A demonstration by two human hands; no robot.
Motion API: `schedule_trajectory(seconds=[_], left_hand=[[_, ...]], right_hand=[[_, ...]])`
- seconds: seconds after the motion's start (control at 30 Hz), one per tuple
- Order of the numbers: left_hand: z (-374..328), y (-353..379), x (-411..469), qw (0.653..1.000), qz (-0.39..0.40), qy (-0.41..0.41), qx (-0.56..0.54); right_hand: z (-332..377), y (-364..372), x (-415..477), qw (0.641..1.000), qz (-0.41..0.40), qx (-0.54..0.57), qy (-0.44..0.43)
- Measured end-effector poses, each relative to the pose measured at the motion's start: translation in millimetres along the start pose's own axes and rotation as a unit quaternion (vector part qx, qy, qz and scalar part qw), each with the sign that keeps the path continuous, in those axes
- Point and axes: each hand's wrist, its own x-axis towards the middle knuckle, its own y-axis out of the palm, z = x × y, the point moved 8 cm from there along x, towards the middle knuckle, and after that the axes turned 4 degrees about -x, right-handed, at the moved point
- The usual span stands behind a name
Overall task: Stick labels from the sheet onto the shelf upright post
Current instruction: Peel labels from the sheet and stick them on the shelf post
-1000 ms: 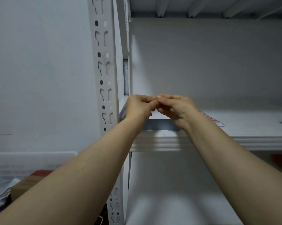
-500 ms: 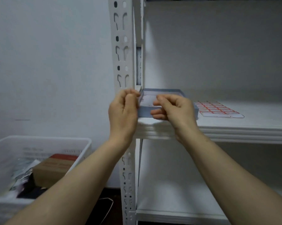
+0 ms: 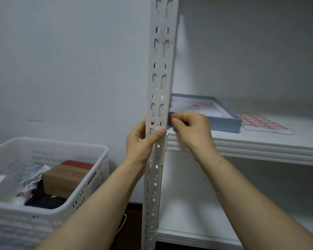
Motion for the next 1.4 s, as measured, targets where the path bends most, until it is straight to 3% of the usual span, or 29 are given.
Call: schedule_trajectory(seconds=[0.77,1.4], left_hand=[[2,12,-2,0.992,-0.081,-0.021,-0.094],[5,17,-4,0.988,-0.122,-0.027,-0.088]], right_hand=[[-9,9,3,0.996,0.044,0.080,0.016],[-6,7,-1,0.997,0.038,0.073,0.013]])
